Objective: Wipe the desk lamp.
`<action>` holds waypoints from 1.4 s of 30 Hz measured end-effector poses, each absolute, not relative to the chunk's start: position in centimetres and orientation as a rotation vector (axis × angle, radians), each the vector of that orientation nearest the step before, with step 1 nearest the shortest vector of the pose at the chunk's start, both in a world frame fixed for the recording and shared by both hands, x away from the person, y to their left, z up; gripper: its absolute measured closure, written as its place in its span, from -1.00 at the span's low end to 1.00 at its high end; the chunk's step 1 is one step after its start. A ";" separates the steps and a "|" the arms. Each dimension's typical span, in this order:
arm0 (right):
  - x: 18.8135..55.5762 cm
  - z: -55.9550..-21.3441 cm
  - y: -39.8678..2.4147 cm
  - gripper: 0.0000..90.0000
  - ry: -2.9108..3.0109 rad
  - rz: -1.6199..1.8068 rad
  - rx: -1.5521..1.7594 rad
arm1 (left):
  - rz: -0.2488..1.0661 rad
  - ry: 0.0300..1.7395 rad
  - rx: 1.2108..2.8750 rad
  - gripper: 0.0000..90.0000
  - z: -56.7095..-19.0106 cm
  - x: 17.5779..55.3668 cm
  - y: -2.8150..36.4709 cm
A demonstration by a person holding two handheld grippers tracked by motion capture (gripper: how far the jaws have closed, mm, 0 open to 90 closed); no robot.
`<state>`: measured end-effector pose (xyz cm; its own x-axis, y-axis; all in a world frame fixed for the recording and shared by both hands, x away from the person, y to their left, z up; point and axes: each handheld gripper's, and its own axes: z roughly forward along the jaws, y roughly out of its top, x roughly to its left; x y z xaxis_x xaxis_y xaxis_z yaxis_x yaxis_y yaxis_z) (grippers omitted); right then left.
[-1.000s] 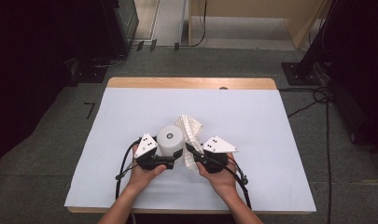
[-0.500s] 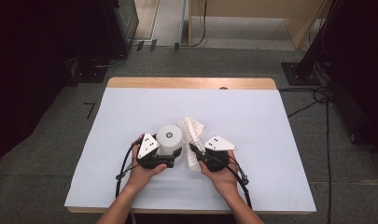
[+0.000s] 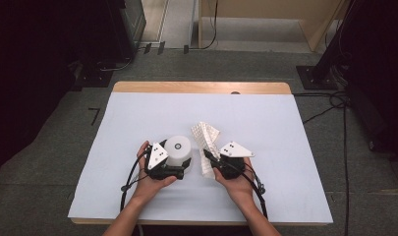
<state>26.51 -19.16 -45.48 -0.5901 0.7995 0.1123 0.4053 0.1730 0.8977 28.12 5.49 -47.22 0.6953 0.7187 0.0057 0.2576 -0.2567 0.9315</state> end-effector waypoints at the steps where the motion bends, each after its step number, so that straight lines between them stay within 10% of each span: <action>1: 26.5 -45.5 -19.2 0.76 2.070 1.393 1.139 | 0.533 0.770 1.825 -1.00 -47.2 28.1 5.5; 17: 26.7 -45.7 -19.5 0.76 2.060 1.387 1.155 | 0.729 1.022 1.798 -0.90 -47.5 26.6 2.3; 42: 25.0 -44.3 -17.3 0.77 2.084 1.465 1.018 | 0.392 0.770 1.780 -0.81 -45.5 27.6 5.3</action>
